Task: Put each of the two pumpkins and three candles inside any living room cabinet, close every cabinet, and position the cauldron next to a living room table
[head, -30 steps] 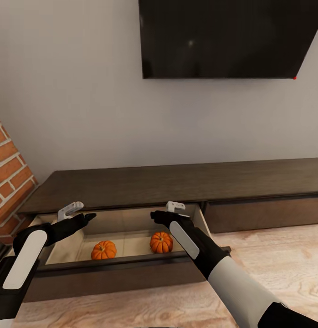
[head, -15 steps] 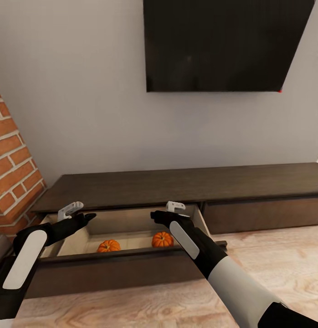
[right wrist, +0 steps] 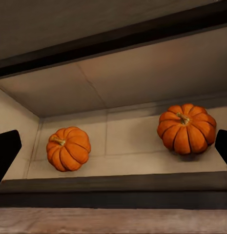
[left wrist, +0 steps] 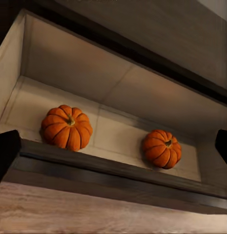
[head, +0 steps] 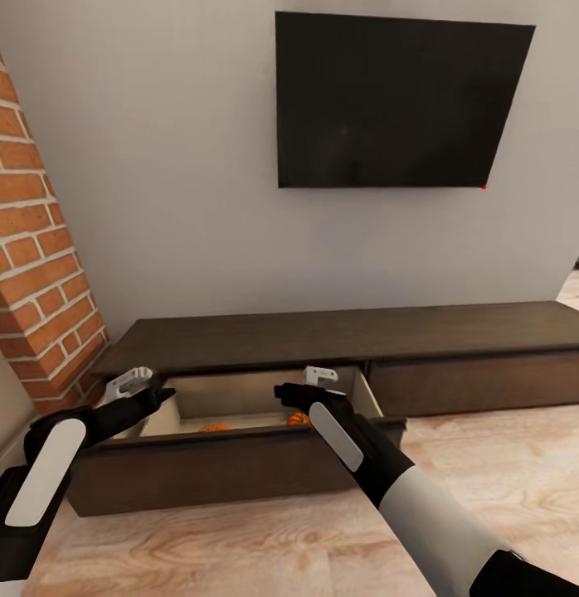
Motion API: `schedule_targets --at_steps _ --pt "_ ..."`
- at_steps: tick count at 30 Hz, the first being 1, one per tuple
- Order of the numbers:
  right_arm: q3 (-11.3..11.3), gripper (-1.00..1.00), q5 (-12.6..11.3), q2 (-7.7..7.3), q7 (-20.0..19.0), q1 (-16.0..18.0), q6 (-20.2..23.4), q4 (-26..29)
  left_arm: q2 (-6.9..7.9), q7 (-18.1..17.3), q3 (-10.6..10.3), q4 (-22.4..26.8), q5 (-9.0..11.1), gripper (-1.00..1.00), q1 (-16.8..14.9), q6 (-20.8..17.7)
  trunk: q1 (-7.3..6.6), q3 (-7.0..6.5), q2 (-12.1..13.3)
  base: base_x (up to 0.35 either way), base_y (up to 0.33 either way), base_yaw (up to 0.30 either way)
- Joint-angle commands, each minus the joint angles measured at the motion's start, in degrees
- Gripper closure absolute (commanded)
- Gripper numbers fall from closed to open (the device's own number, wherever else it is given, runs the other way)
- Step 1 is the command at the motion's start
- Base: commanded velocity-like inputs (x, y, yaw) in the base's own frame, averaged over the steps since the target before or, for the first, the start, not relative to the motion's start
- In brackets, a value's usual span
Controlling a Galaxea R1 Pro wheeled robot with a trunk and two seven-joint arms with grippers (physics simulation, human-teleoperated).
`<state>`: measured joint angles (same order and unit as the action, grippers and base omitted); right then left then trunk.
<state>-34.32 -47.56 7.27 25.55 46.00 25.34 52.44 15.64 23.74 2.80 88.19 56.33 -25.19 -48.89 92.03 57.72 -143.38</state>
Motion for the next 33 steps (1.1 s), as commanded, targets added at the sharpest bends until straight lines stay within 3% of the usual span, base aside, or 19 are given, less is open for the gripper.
schedule_targets --at_steps 1,12,27,33 --pt "-0.09 -1.00 -0.46 -0.09 0.49 0.06 0.06 0.18 0.01 0.52 0.01 0.05 0.61 -1.00 -0.03 -0.16 -0.07 -0.17 -0.01 -0.317 0.095 0.000" --pt "-0.05 -1.00 0.06 -0.22 0.54 0.06 -0.06 0.27 0.01 0.60 0.01 0.05 0.44 -1.00 -0.03 -0.09 -0.35 -2.61 0.14 -0.332 0.028 0.000" --pt "0.04 -1.00 0.10 -0.33 0.49 0.06 -0.46 0.38 0.01 0.73 -0.26 0.05 -0.23 -1.00 -0.03 0.36 -3.62 -5.31 6.10 -0.345 0.000 0.000" --pt "0.04 -1.00 0.10 -0.33 0.47 0.06 -0.52 0.34 0.01 0.64 -0.25 0.08 -0.26 -1.00 -0.03 0.60 -3.62 -5.31 6.10 -0.345 0.000 0.000"
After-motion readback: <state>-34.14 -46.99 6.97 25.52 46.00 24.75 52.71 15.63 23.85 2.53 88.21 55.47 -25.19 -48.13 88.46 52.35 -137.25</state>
